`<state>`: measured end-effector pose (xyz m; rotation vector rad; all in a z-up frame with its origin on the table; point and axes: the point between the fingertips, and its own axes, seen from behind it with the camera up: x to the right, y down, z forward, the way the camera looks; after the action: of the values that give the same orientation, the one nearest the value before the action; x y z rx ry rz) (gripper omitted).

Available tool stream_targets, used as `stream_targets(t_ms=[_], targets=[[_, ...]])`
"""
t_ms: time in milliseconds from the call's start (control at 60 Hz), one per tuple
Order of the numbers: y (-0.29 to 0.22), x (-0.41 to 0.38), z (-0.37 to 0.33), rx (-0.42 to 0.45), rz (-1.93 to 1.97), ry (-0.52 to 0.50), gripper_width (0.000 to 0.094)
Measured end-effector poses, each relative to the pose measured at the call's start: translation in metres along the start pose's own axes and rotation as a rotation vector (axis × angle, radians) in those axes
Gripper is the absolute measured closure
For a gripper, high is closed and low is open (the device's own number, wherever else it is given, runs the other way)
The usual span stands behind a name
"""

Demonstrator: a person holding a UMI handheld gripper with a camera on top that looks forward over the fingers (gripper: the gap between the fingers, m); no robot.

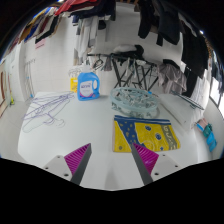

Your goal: Fold towel

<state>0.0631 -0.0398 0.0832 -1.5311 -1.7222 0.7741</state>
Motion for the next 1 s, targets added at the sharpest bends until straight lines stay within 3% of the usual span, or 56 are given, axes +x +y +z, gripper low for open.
stream_targets(t_ms=[367, 600, 700, 783, 833, 867, 883, 1000], targets=[[-0.025, 0.019, 0.133, -0.013, 0.048, 0.027, 0.0079], [-0.022, 0.023, 0.175, -0.045, 0.082, 0.035, 0.0118], [-0.005, 0.024, 0.185, -0.092, 0.085, 0.035, 0.0293], [-0.009, 0.024, 0.186, -0.056, 0.073, 0.022, 0.0424], [-0.010, 0.021, 0.187, -0.050, 0.046, 0.012, 0.0611], [-0.010, 0.031, 0.191, -0.044, 0.023, 0.045, 0.0842], [-0.010, 0.036, 0.190, -0.045, 0.007, 0.067, 0.0894], [-0.010, 0.035, 0.188, -0.065, 0.017, 0.060, 0.0905]])
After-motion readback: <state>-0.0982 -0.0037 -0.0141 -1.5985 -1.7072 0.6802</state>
